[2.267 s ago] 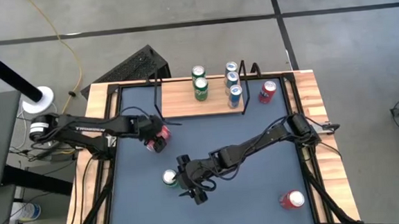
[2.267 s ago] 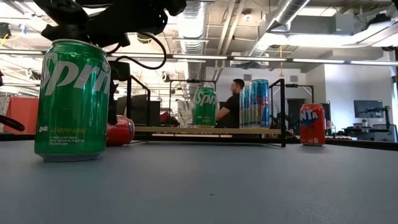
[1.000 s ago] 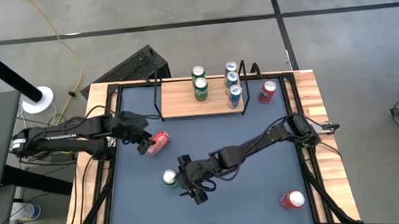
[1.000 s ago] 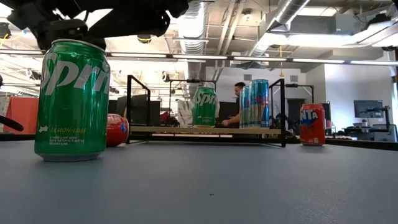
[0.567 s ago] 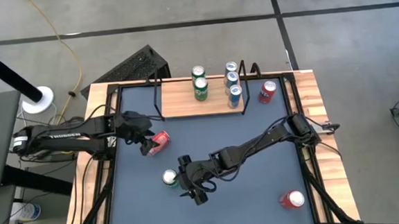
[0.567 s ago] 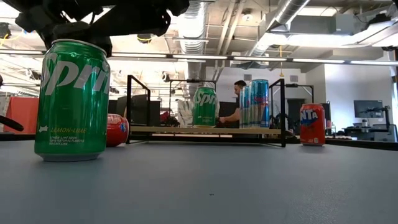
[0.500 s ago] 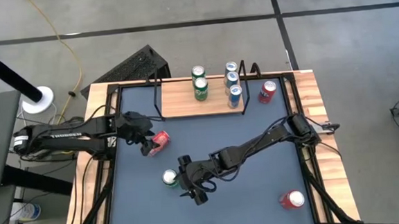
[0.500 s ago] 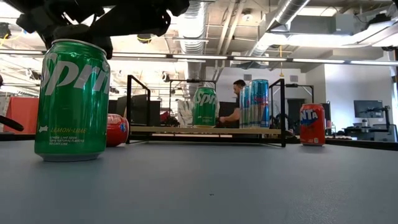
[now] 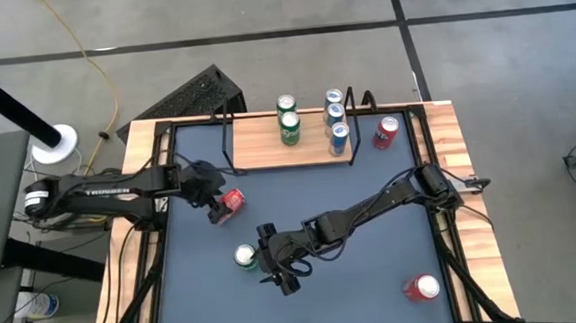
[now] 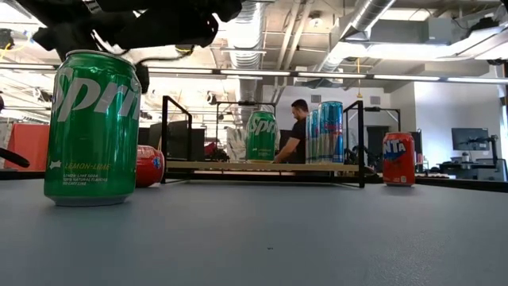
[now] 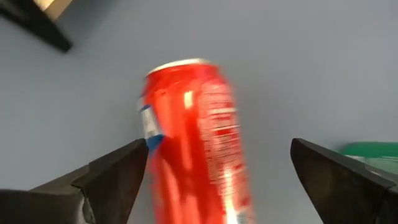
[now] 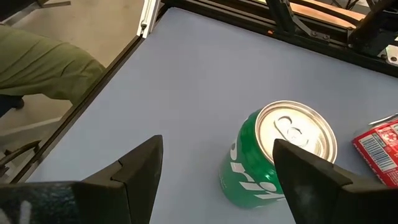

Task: Place canned beverage on shelf
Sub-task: Adjust the left red soda can

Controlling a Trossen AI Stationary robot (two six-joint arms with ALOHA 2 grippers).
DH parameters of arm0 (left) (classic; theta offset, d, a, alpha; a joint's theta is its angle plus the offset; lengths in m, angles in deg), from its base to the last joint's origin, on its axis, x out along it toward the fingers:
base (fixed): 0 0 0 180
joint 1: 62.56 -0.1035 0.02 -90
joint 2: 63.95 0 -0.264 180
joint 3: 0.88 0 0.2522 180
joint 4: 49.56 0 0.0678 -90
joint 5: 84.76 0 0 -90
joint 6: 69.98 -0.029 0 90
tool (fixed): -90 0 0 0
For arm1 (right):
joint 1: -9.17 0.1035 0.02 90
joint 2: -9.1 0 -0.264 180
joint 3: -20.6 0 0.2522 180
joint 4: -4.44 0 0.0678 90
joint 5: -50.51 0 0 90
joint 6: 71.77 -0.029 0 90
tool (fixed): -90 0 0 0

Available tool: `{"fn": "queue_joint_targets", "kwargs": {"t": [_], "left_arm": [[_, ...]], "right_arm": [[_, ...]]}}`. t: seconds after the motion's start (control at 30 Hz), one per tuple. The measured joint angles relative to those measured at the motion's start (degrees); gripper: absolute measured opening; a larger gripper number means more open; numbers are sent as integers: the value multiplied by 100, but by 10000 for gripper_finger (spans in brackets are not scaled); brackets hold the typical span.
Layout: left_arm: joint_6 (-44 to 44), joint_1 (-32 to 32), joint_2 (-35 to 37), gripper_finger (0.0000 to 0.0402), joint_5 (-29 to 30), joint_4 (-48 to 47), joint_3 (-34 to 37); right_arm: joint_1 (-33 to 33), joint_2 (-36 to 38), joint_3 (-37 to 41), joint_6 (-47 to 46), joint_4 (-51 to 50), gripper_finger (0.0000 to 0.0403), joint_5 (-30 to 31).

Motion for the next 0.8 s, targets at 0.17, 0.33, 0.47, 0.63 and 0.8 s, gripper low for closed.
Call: {"fn": "queue_joint_targets", "kwargs": {"t": [0.17, 0.33, 0.47, 0.63, 0.8], "left_arm": [[-40, 117, -723, 383, 106, 58, -1], [-48, 276, -1595, 383, 206, 163, -18], [68, 306, -2039, 382, 432, 224, -66], [-109, 306, -2085, 360, 507, 200, -121], [-318, 327, -1737, 280, 534, 122, -200]], "right_arm": [[-17, 2, 0, 0, -12, 291, 0], [-28, 2, 0, 0, -12, 291, 2], [-28, 2, 0, 0, -19, 291, 2], [-28, 2, 0, 0, -64, 291, 9], [-28, 2, -2, -1, -127, 291, 13]]}}
